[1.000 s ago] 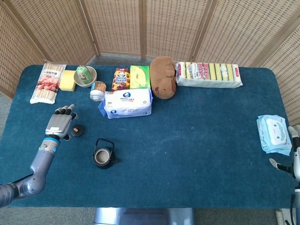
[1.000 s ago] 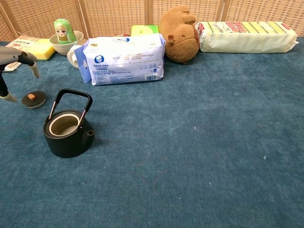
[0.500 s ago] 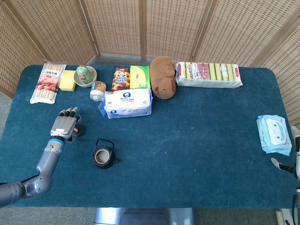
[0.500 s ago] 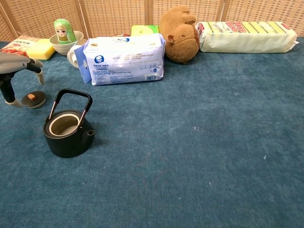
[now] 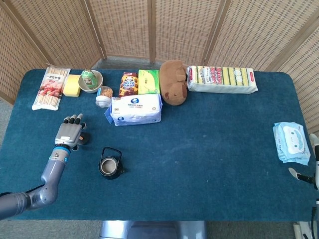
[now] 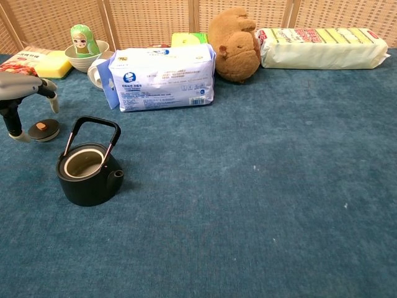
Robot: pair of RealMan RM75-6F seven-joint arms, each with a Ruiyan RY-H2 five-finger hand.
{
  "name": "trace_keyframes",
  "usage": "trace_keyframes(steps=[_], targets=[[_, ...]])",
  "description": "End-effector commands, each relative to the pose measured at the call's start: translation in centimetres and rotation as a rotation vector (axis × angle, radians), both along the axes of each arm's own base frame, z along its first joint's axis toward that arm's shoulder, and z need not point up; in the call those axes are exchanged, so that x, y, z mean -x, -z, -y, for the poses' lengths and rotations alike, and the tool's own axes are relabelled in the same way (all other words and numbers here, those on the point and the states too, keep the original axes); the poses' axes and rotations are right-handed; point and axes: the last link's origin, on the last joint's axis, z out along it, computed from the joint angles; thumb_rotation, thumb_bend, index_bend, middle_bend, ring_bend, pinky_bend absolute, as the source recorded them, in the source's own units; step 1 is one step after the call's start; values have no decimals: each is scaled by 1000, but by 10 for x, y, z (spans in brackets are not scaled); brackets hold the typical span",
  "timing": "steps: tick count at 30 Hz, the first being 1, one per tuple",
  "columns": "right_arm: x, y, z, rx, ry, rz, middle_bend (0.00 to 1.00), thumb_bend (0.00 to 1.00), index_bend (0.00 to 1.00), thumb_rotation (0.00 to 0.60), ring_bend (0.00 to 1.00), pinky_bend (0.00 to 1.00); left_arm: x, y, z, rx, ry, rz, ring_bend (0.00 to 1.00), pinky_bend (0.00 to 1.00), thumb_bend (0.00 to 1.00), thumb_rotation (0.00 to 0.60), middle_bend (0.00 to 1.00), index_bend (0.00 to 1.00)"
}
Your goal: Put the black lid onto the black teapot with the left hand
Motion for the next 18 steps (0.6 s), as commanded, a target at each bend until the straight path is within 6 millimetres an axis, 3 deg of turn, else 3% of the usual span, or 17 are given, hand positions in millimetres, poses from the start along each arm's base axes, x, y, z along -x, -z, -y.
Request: trace_keyframes(steps=[1,18], targets=[[0,0,0,0,0,0,0,0,36,600,0,0,0,1,0,0,0,-3,0,73,179,600,0,282],[1,-2,0,3,2,12,0,0,36,600,0,0,-1,10,-2,13,0,-15,0,73,186,600,0,281]])
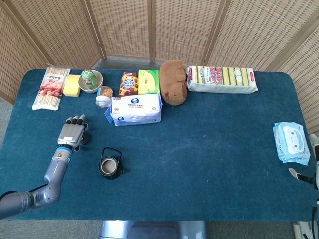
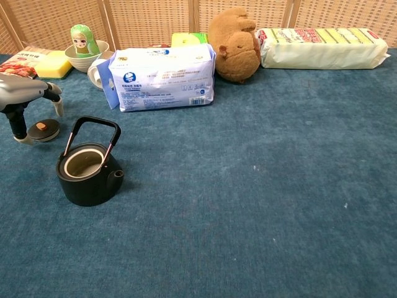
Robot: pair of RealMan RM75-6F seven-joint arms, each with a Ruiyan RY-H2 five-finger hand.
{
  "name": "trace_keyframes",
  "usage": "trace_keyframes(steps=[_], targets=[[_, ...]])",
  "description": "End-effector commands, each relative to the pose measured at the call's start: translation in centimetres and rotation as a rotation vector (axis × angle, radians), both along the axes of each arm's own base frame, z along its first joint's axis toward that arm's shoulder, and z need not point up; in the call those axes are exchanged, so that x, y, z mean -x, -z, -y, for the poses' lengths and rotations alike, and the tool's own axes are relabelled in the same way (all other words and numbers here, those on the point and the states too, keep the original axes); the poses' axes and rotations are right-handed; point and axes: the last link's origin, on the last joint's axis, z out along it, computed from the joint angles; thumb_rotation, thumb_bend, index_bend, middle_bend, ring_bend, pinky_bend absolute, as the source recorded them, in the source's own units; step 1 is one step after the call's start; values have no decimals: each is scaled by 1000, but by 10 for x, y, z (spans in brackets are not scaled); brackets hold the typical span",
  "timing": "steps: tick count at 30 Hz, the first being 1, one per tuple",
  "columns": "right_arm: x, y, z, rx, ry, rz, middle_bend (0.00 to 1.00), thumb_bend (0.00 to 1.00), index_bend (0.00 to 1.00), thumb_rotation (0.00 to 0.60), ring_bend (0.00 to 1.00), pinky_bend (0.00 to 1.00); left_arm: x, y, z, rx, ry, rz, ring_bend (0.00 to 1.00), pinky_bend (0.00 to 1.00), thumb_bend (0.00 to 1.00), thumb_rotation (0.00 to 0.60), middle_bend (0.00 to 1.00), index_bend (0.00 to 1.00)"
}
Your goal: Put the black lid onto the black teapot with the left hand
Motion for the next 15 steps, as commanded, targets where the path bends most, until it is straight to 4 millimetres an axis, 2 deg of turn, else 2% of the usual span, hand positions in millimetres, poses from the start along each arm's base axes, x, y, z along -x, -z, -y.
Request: trace_keyframes(steps=[1,15], targets=[[0,-1,0,1,1,1,0,0,36,600,0,0,1,1,0,-1,-1,-3,0,73,187,600,0,282],[0,-2,-1,1,0,19,0,0,36,600,0,0,1,7,1,9,-6,0,0,73,192,600,0,339]])
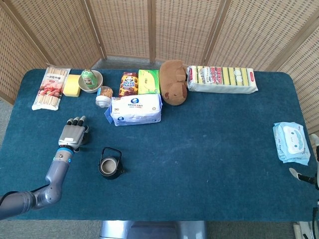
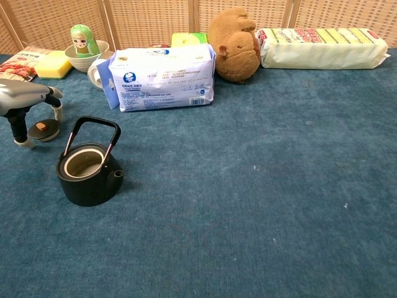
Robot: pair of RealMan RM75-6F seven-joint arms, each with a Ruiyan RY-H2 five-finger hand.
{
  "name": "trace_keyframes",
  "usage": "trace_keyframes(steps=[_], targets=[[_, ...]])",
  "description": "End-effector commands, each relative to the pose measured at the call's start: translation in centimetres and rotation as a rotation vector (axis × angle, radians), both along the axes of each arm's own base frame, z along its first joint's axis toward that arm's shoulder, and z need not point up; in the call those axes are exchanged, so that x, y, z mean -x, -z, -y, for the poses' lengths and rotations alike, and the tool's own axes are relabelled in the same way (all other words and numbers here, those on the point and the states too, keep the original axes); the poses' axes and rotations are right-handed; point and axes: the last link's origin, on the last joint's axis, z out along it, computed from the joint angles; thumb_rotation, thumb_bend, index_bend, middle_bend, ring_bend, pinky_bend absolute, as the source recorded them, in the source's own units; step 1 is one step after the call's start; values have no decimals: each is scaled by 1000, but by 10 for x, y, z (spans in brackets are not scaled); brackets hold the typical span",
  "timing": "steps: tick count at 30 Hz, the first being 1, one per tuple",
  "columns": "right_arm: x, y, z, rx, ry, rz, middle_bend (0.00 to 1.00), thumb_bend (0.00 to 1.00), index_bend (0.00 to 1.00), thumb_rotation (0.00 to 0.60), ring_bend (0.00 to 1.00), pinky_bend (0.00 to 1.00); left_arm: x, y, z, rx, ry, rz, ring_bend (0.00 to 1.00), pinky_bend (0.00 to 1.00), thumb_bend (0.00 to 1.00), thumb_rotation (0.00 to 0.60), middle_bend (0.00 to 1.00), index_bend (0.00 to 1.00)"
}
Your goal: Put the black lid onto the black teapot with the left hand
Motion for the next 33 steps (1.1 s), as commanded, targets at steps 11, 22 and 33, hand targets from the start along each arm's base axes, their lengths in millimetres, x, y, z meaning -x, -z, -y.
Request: trace_keyframes(steps=[11,22,33], targets=[[0,-2,-1,-3,-3,20,0,0,36,600,0,0,-3,2,1,3,1,-8,0,73,296,600,0,368],[-1,-2,-1,-5,-3,26,0,1,36,600,0,0,-6,-5,5,-15,16,2,0,73,301,600,0,368],[-2,0,-1,-13,-7,33,0,1,36,600,0,0,-14,-27,17,-46,79,23,0,73,301,600,0,369]])
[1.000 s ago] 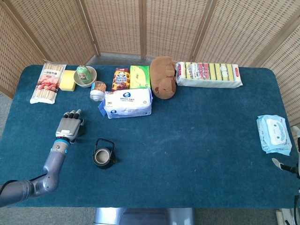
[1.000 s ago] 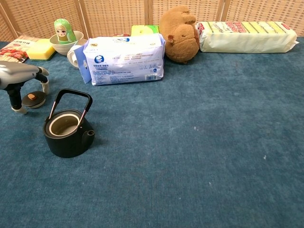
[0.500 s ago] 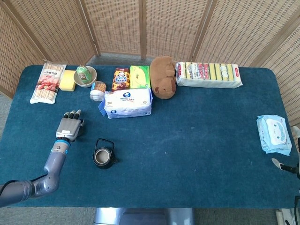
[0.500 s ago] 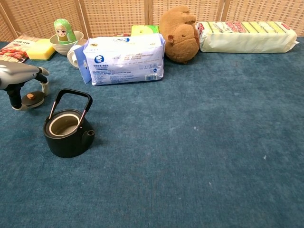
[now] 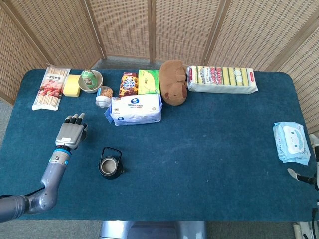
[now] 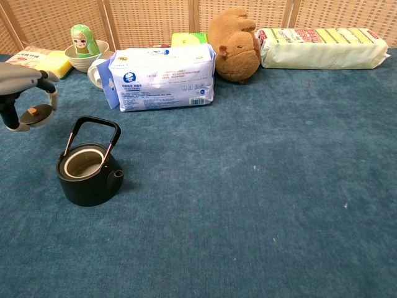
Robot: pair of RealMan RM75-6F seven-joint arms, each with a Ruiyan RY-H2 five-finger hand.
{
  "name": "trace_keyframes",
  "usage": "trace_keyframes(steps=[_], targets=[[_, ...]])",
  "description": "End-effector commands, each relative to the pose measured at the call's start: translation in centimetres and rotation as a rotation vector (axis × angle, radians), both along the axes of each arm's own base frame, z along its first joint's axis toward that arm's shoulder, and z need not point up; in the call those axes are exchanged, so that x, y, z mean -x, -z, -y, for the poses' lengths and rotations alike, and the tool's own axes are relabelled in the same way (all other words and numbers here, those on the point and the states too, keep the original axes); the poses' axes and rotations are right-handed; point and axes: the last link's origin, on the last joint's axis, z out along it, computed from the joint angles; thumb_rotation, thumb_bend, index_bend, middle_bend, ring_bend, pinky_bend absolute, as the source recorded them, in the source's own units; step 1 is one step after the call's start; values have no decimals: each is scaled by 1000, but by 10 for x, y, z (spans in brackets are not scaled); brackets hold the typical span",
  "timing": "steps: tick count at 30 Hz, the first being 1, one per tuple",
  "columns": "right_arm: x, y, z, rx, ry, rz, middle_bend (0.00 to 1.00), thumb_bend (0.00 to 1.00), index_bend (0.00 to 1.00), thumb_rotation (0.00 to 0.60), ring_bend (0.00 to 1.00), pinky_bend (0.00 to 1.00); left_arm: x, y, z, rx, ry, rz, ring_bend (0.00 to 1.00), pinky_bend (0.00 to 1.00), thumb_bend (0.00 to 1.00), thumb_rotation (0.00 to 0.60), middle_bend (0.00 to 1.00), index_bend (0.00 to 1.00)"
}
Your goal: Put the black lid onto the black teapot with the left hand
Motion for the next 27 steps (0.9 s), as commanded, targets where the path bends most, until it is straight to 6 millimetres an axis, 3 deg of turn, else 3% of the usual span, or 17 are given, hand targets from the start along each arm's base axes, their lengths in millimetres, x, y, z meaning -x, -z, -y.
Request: trace_keyframes(steps=[1,16,27], targets=[[0,0,0,1,-1,1,0,2,36,600,0,0,-1,-4,5,0,8,13,0,73,301,600,0,369],[-1,5,0,-23,-1,-3,0,1,37,600,0,0,-44,-19,41,65,214,80,0,73,301,600,0,369],[-1,5,0,-22,-1,-8,0,1,37,600,0,0,-64,-24,71,137,355,128,0,73,302,600,0,369]])
